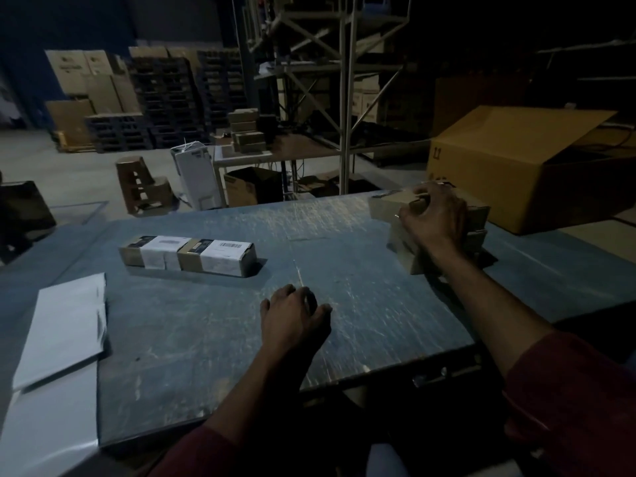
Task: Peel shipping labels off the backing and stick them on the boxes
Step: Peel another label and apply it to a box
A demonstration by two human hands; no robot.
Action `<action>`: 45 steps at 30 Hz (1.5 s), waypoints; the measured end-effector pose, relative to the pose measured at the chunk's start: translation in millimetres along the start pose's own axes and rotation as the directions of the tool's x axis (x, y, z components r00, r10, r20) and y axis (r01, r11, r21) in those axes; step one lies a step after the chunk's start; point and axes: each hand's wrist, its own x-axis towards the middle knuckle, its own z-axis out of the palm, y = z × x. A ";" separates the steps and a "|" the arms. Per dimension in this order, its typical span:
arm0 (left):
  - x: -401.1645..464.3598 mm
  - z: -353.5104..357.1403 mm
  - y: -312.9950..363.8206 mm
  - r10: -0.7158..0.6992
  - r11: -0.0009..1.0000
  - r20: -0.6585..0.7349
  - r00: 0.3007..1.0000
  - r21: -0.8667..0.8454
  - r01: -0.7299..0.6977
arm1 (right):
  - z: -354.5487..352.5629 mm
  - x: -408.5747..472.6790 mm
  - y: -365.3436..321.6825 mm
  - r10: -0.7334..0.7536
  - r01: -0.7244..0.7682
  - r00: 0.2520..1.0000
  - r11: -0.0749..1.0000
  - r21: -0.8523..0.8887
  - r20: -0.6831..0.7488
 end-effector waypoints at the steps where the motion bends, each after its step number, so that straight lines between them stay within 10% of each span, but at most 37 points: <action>1: 0.8 -2.9 -1.9 -0.005 0.998 -0.005 1.000 -0.058 0.005 | 0.1 -8.4 -6.6 -0.006 0.004 1.000 0.998 0.065 0.031; 6: -7.9 -39.3 -29.2 -0.084 0.910 -0.126 0.988 -0.414 0.025 | 29.9 -75.1 -37.5 -0.134 -0.016 0.928 0.919 0.394 0.348; 9: -20.0 -74.0 -58.7 -0.165 0.887 -0.458 0.874 -0.456 -0.072 | 63.0 -108.6 -49.7 -0.267 -0.013 0.848 0.853 0.521 0.458; 13: -36.1 -124.2 -104.0 -0.197 0.900 -0.560 0.804 -0.428 -0.078 | 96.7 -135.7 -76.3 -0.359 -0.062 0.746 0.801 0.595 0.561; 23: -65.8 -208.2 -238.1 -0.260 0.966 -0.294 0.920 -0.095 0.242 | 118.3 -126.7 -112.5 -0.396 0.102 0.439 0.914 0.393 0.806; 28: -58.9 -223.5 -300.5 -0.261 0.943 -0.003 0.965 0.215 0.255 | 118.8 -139.7 -166.0 -0.536 0.316 0.522 0.844 0.434 0.663; 34: -55.8 -216.5 -301.7 -0.080 0.941 -0.123 0.989 0.319 0.116 | 138.7 -194.7 -249.5 -0.712 0.419 0.463 0.700 0.578 0.528; 39: -56.5 -206.3 -303.4 -0.354 0.920 -0.441 0.825 -0.325 0.220 | 169.3 -233.8 -290.8 -0.672 0.381 0.382 0.740 0.554 0.634; 45: -48.2 -222.2 -291.4 -0.389 0.883 -0.496 0.776 -0.440 0.162 | 210.8 -258.9 -308.6 -0.452 0.334 0.411 0.883 0.331 0.791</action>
